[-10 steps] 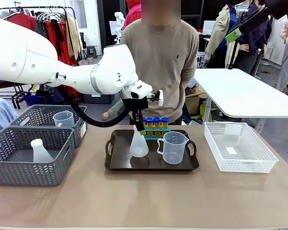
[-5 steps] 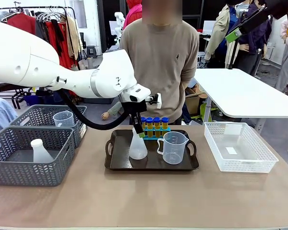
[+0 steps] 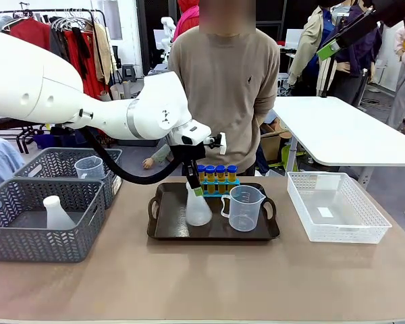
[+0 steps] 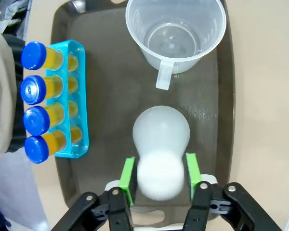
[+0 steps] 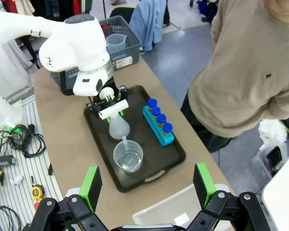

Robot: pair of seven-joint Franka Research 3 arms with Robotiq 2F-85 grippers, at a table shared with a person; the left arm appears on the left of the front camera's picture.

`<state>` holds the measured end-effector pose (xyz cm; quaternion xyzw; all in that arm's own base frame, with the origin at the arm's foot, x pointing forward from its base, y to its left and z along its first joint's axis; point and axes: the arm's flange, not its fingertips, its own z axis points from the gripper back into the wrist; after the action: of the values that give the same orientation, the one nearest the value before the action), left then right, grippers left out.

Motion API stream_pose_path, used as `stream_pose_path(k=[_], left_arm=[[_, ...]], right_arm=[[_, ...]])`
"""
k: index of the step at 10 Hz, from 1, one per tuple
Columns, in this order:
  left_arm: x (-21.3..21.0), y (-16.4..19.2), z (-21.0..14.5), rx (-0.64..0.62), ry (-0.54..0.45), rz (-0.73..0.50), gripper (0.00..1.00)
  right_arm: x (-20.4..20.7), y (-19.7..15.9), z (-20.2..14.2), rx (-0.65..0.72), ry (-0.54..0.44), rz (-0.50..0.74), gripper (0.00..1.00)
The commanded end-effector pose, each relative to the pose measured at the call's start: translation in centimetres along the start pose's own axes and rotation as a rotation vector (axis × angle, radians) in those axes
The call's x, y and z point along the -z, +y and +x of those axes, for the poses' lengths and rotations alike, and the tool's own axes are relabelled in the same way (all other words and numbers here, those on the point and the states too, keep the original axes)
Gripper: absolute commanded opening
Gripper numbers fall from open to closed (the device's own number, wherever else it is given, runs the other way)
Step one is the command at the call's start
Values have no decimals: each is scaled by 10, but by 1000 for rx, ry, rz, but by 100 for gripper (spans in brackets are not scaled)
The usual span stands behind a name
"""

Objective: Prepare the laboratory tools.
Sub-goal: Pick up one Small flask and place it on the Handle tray.

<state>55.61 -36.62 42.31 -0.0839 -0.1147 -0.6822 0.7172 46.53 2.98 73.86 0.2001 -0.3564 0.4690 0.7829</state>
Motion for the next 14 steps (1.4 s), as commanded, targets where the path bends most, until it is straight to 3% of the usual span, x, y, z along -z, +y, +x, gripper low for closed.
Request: stream_pose_path(k=[1, 14], left_arm=[[-3, -6, -5, -12, -21, 11, 100], [-32, 4, -1, -12, -22, 56, 100]], right_arm=[[-1, 1, 0, -4, -1, -1, 100], [-1, 1, 0, -4, -1, -1, 100]])
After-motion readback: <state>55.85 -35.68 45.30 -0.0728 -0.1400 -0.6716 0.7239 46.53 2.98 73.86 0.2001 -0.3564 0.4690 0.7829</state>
